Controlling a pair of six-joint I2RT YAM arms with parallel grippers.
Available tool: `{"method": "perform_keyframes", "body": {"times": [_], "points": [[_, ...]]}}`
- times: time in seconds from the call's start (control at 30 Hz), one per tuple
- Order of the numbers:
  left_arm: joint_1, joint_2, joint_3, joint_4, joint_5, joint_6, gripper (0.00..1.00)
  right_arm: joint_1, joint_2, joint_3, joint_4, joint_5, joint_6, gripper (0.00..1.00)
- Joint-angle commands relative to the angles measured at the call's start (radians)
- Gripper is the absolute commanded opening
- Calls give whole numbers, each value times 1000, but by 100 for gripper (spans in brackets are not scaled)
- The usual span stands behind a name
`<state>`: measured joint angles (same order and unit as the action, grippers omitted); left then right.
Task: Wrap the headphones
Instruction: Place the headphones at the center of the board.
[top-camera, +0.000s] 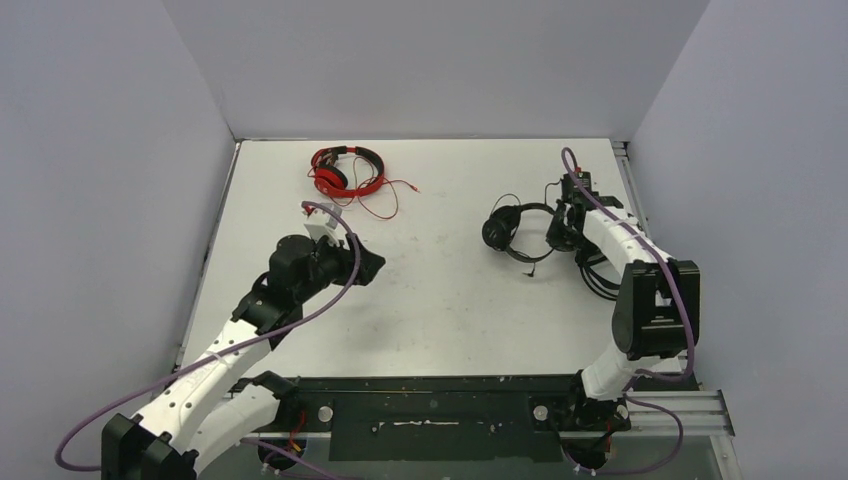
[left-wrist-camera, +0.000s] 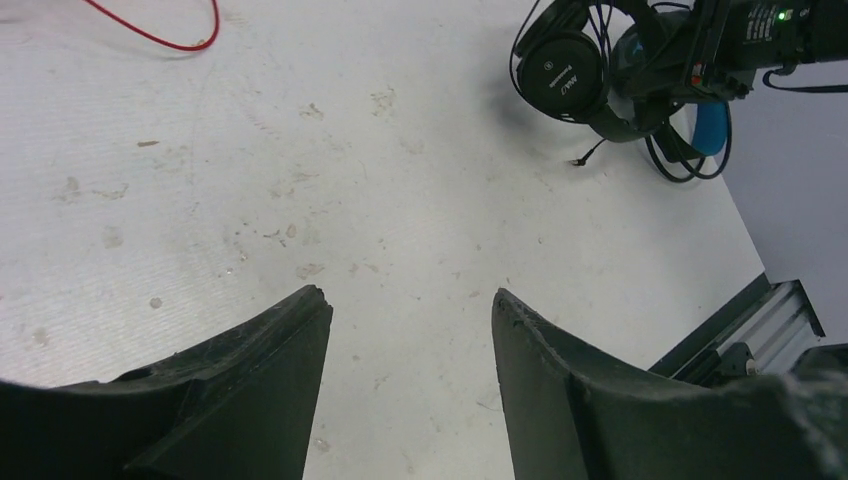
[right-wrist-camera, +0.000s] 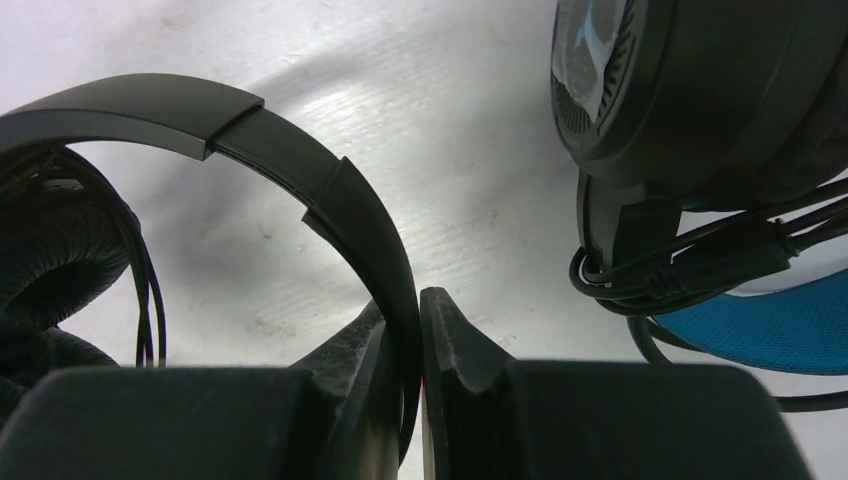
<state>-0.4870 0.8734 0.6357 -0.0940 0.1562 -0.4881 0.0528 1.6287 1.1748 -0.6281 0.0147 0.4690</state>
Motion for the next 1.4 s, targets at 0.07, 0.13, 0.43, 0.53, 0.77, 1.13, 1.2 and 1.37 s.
{"method": "perform_keyframes", "body": {"times": [0.07,0.13,0.43,0.53,0.77,1.13,1.2,1.37], "points": [[18,-47,84,-139,-133,9,64,-34,22,-62,123,62,63,0],[23,-44,103,-177,-172,0,69,-42,36,-70,135,68,63,0],[51,19,203,-353,-300,-33,96,-51,54,-88,174,85,43,28],[64,47,222,-389,-309,-51,97,-50,33,-87,170,88,34,32],[100,76,242,-402,-339,-75,97,-50,-44,-82,148,97,15,50],[205,173,321,-353,-287,-58,97,-23,-168,-39,81,122,-9,61],[231,205,344,-345,-275,-55,97,10,-198,-36,76,115,-17,63],[362,308,401,-361,-227,-106,97,144,-269,-48,90,101,-37,68]]}}
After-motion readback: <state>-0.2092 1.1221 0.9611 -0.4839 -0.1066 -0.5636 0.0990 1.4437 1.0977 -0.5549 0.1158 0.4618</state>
